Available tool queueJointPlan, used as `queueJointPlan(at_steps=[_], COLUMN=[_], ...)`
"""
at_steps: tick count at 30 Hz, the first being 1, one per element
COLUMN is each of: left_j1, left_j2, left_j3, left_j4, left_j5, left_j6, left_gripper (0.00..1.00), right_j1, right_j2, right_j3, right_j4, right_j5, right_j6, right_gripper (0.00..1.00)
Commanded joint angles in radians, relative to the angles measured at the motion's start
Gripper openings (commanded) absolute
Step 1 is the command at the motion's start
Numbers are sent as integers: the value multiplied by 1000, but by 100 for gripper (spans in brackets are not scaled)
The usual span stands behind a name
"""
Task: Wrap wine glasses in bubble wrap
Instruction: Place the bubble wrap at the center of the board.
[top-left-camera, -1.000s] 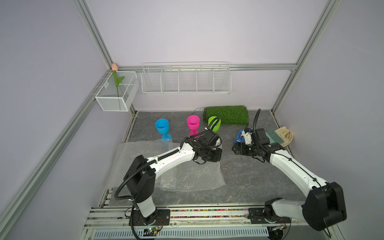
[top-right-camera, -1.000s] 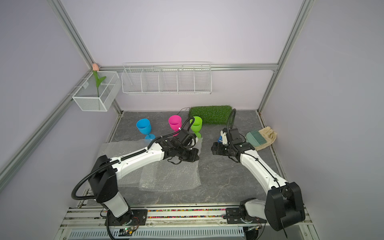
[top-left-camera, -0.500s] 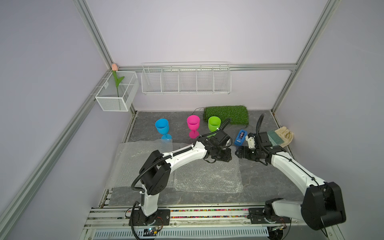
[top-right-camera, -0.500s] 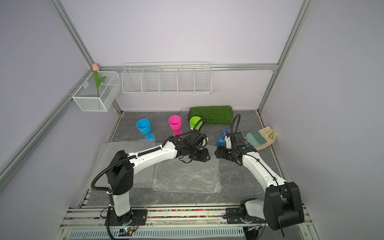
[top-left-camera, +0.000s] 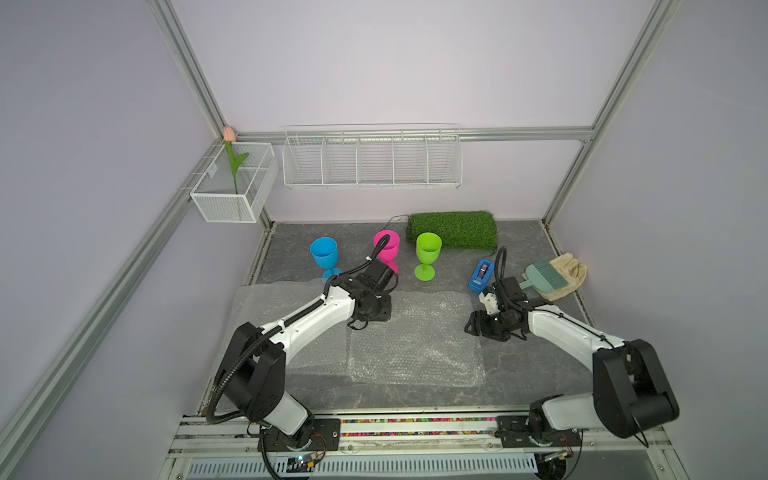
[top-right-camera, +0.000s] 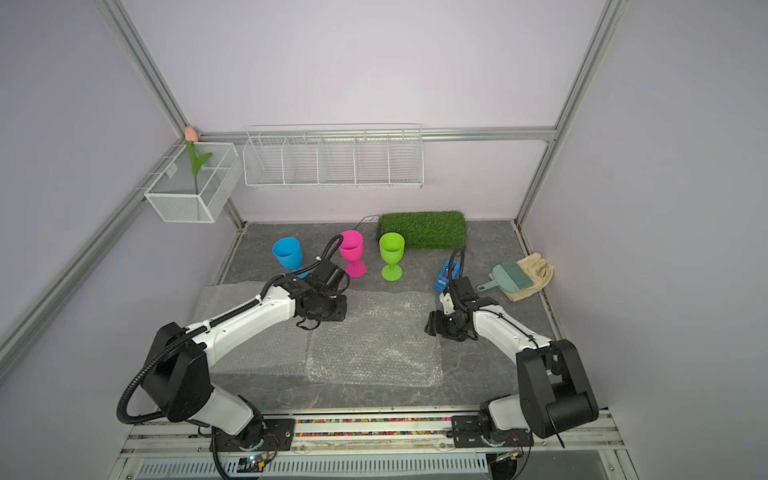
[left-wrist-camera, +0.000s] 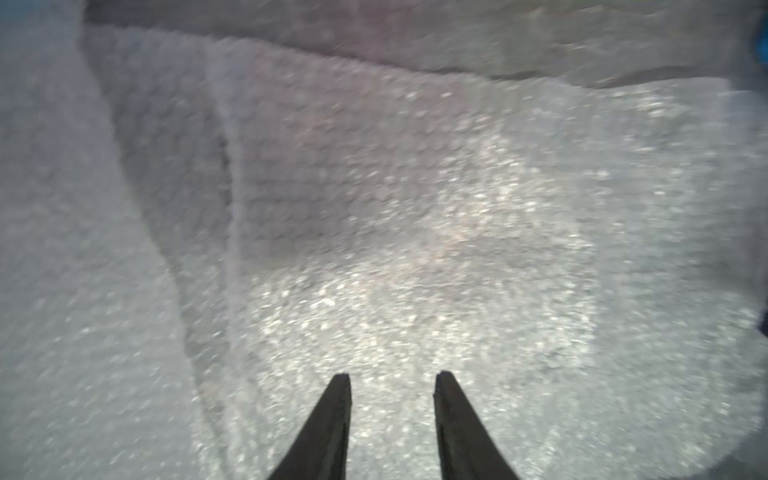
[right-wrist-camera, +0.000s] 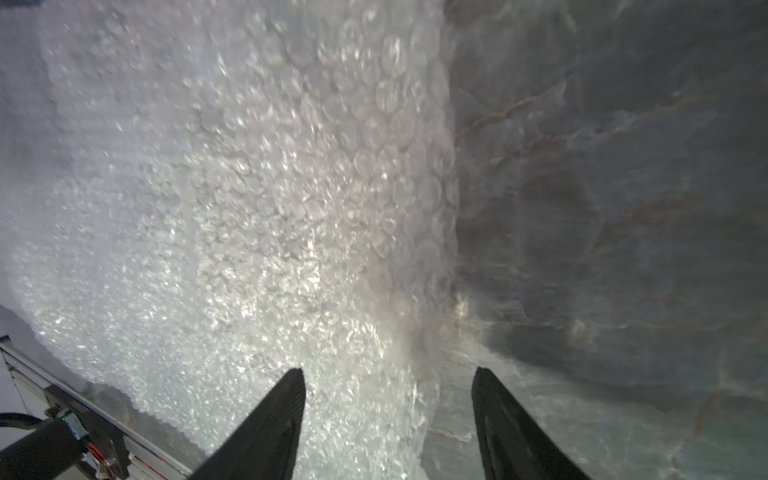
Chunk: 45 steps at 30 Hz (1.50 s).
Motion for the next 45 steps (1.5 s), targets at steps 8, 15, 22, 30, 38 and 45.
queueJointPlan(at_steps=[8, 15, 22, 30, 38, 45], left_j1=[159, 161, 152, 142, 115, 99], left_j2=[-77, -17, 26, 95, 23, -2], left_j3=[-115, -136, -176, -215, -257, -288], left_j4=[-11, 34, 117, 183, 137, 118], left_j5=[-2, 92, 217, 294, 271, 237], left_j6=[67, 74, 61, 45, 25, 1], left_gripper=[36, 36, 36, 25, 0, 0], right_j1=[17, -5, -37, -43, -43, -42], right_j2=[-16, -33, -33, -8, -25, -53], right_j3=[-40, -3, 8, 20, -3, -38], right_j4=[-10, -114, -121, -114, -122, -106], right_j5=[2, 137, 144, 135, 124, 150], right_j6=[26, -20, -42, -48, 1, 53], right_gripper=[19, 7, 7, 7, 7, 7])
